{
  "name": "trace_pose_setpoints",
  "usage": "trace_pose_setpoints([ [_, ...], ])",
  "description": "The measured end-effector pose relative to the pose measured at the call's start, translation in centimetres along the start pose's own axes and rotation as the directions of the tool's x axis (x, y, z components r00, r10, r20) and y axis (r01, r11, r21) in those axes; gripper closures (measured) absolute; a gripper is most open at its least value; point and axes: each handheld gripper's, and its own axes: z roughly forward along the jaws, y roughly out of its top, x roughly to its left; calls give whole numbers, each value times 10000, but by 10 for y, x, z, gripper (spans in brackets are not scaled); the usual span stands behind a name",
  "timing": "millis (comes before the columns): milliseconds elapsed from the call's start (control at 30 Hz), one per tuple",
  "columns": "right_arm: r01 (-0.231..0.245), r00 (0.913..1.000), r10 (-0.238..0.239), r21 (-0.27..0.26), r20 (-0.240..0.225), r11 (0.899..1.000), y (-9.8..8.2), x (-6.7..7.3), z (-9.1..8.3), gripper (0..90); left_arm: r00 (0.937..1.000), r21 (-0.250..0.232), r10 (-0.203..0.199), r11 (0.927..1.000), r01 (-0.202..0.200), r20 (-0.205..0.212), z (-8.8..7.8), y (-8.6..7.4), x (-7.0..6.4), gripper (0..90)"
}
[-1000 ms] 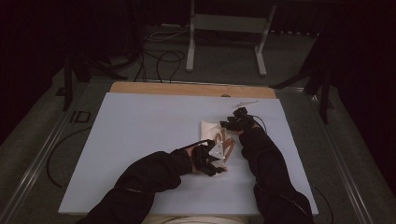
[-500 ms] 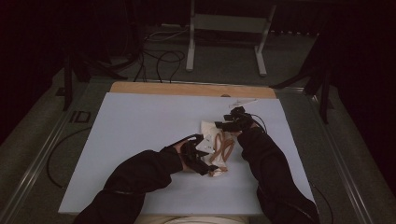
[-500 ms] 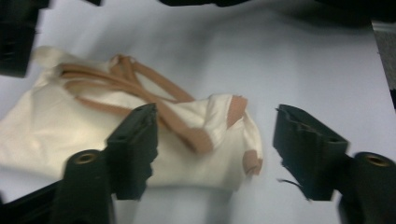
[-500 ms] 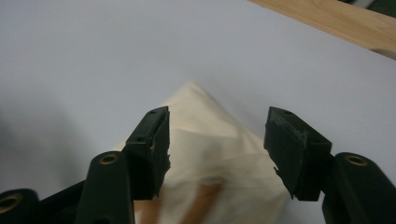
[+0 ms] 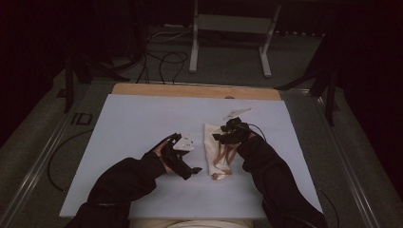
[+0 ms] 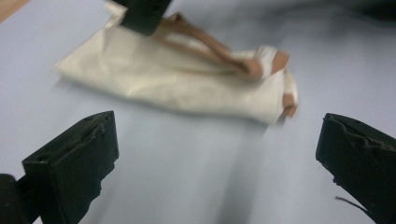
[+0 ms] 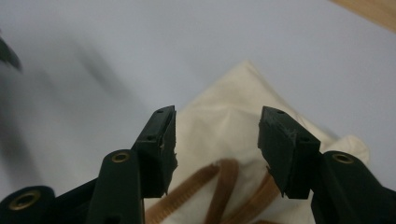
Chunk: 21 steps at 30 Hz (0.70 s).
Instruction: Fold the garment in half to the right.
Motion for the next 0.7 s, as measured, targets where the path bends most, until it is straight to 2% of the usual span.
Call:
trace_pose_setpoints([
  [167, 68, 9991, -87, 441, 423, 9990, -5, 1, 6, 514, 9990, -75, -443, 9990, 443, -39, -13, -24, 0, 3],
  [200, 68, 9991, -87, 441, 423, 9990, -5, 1, 6, 514, 9990, -75, -443, 9990, 443, -39, -13, -24, 0, 3],
  [267, -13, 9992, -8, 553, 395, 9985, -7, 0, 6, 546, 9980, -52, -634, 9980, 634, -60, -19, -36, -2, 3],
  [367, -21, 9992, -6, 682, 401, 9977, -9, 1, 7, 681, 9953, -114, -934, 9956, 932, -241, -27, -52, -5, 3],
  [433, -30, 9992, 3, 700, 390, 9975, -10, 1, 6, 681, 9953, -114, -934, 9956, 932, -241, -27, -52, -5, 3],
  [467, -30, 9992, 3, 700, 390, 9975, -10, 1, 6, 754, 9930, -198, -1106, 9937, 1099, -422, -33, -62, -8, 3],
  [500, 192, 9981, -232, 699, 576, 9974, -12, 3, 3, 871, 9902, -260, -1222, 9923, 1207, -675, -38, -70, -9, 3],
  [533, 192, 9981, -232, 699, 576, 9974, -12, 3, 3, 871, 9902, -260, -1222, 9923, 1207, -675, -38, -70, -9, 3],
  [567, 272, 9971, -318, 664, 690, 9974, -12, 3, -1, 878, 9856, -388, -1415, 9896, 1384, -929, -43, -76, -10, 3],
  [600, 297, 9967, -339, 578, 736, 9979, -12, 2, -4, 879, 9827, -513, -1544, 9874, 1499, -1018, -46, -79, -10, 3],
  [633, 297, 9967, -339, 578, 736, 9979, -12, 2, -4, 879, 9827, -513, -1544, 9874, 1499, -1018, -46, -79, -10, 3],
  [700, 254, 9960, -287, 395, 846, 9989, -13, 0, -12, 880, 9759, -660, -1791, 9829, 1720, -1243, -52, -87, -8, 3],
])
